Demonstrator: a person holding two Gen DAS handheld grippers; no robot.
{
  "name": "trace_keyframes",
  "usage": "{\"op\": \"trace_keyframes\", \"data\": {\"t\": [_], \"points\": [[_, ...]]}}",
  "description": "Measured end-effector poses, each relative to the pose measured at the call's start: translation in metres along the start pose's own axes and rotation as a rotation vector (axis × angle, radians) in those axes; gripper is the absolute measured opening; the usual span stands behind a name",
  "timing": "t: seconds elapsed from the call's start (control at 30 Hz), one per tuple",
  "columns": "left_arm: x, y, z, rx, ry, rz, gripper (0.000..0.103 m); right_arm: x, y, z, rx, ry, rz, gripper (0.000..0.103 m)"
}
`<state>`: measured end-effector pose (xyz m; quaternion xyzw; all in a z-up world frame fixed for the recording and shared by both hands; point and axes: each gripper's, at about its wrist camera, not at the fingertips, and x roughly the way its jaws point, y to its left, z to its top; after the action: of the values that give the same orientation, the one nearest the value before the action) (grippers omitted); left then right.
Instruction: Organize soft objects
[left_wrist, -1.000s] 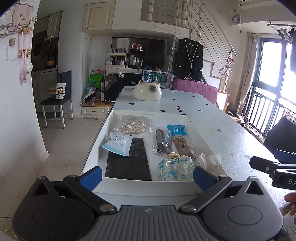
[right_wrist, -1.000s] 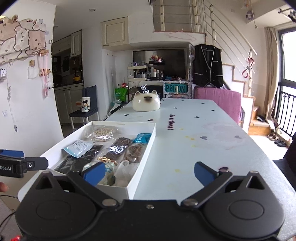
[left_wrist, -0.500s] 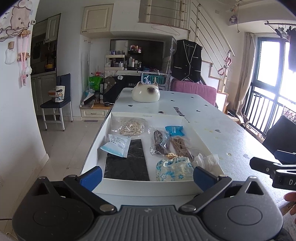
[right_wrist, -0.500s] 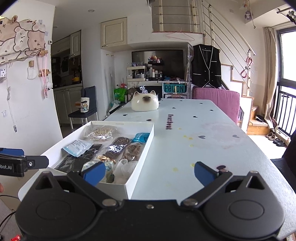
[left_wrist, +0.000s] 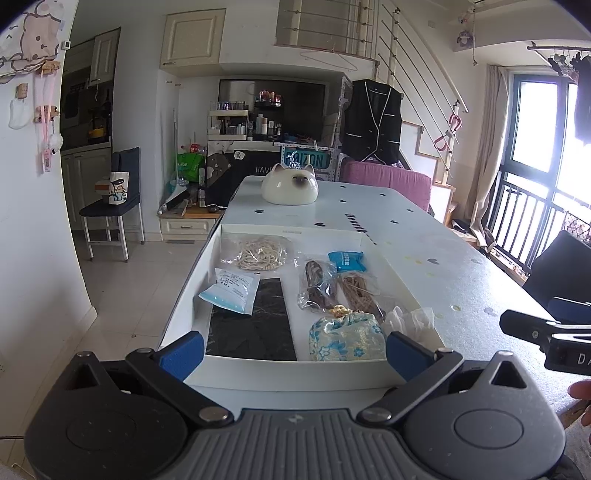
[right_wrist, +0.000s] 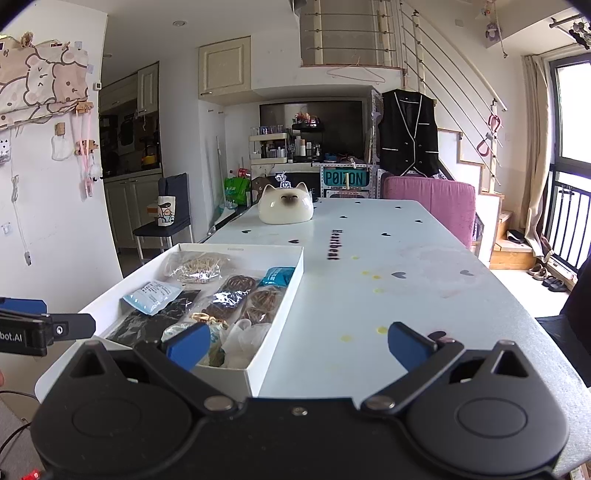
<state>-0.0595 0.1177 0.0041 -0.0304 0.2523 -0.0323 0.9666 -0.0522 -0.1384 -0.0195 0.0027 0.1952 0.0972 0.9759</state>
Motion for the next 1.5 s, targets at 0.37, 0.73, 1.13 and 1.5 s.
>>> {"op": "trace_keyframes", "data": {"t": [0.37,0.73,1.13,1.5], "points": [[-0.0003,-0.0004,0.0002,0.000,-0.001,0.001,0.103,-0.0001,-0.0006,0.0001,0.001,0.000,-0.002,0.103],[-0.0017,-0.0009,0.0015,0.002,0.000,-0.002,0.103,-0.0001,-0.0006,0.0004,0.002,0.001,-0.001,0.103],[-0.0021,-0.0013,0.0014,0.002,-0.002,-0.001,0.103,-0.0009,-0.0018,0.0003,0.003,0.000,-0.005,0.103],[-0.0032,-0.0020,0.0013,0.002,-0.004,0.001,0.103,-0.0008,-0.0020,0.0002,0.003,0.000,-0.004,0.103]]}}
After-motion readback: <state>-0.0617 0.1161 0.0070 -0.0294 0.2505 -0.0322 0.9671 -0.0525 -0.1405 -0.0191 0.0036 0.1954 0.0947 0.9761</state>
